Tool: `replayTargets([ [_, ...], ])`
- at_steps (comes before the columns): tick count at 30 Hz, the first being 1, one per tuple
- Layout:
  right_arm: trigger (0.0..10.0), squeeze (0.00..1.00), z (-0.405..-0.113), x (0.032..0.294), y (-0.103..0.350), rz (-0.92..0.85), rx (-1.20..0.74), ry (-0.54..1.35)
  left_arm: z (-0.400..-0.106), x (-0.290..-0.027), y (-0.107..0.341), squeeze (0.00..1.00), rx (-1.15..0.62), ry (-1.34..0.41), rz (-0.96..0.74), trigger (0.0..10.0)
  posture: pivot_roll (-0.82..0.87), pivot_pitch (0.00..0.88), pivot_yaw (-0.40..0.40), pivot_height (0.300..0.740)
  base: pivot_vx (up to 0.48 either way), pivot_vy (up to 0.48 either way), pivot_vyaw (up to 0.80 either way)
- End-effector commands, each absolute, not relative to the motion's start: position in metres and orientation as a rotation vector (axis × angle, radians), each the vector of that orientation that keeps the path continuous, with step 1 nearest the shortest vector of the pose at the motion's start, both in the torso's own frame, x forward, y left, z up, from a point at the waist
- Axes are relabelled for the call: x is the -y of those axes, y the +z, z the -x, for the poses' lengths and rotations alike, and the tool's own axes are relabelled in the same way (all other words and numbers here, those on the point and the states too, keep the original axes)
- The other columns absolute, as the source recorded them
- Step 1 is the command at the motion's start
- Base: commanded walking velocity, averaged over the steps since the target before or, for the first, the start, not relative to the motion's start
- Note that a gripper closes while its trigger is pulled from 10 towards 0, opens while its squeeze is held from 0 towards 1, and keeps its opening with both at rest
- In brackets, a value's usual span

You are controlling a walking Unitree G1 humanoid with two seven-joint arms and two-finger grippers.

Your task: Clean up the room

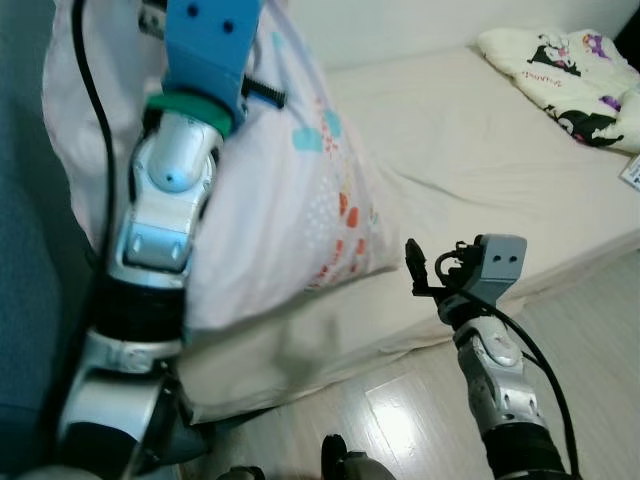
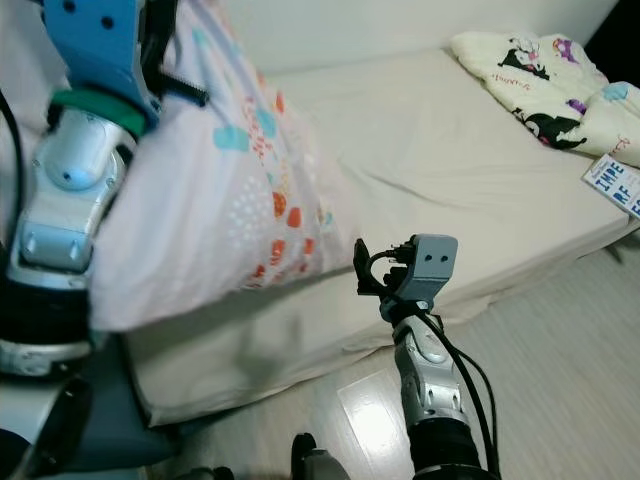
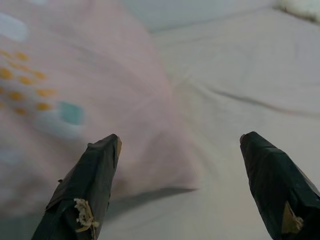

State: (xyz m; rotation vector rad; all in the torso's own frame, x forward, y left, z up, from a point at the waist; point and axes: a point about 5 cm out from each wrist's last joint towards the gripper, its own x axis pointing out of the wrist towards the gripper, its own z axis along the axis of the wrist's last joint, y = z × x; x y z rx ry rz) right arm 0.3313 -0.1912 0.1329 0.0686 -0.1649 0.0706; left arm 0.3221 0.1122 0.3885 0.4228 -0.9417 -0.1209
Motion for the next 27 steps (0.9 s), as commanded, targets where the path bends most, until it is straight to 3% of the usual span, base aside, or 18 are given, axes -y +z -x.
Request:
replayTargets([
  [1,10.0,0.00,-0.329,0.203,0.128,-0.037,0.149,0.028,-0.311,-0.109,0.403,0.00,1.049,-0.135,-0.423,10.0,-0.03,0.165,-0.001,0.740,0.000,0.000,0.00],
  [6,10.0,0.00,-0.325,0.216,0.123,0.096,0.113,0.046,-0.306,-0.107,0.412,0.00,1.103,-0.176,-0.386,10.0,-0.03,0.165,-0.001,0.740,0.000,0.000,0.00],
  [10,10.0,0.00,-0.325,0.248,0.130,0.358,0.077,0.025,-0.304,-0.095,0.402,0.00,1.091,-0.329,-0.475,10.0,-0.05,0.151,-0.012,0.740,0.000,0.000,0.00],
  [13,10.0,0.00,-0.326,0.263,0.141,0.438,0.081,0.010,-0.303,-0.089,0.390,0.00,1.100,-0.373,-0.565,10.0,-0.05,0.151,-0.012,0.740,0.000,0.000,0.00],
  [15,10.0,0.00,-0.327,0.281,0.158,0.474,0.106,-0.026,-0.305,-0.088,0.384,0.00,1.121,-0.327,-0.612,10.0,-0.06,0.147,-0.017,0.740,0.000,0.000,0.00],
  [20,10.0,0.00,-0.325,0.303,0.173,0.503,0.130,-0.114,-0.297,-0.131,0.415,0.00,1.293,0.006,-0.576,10.0,-0.06,0.145,-0.029,0.740,0.000,0.000,0.00],
  [27,10.0,0.00,-0.324,0.314,0.176,0.537,0.122,-0.123,-0.289,-0.157,0.427,0.00,1.370,0.083,-0.752,10.0,-0.05,0.148,-0.032,0.740,0.000,0.000,0.00],
])
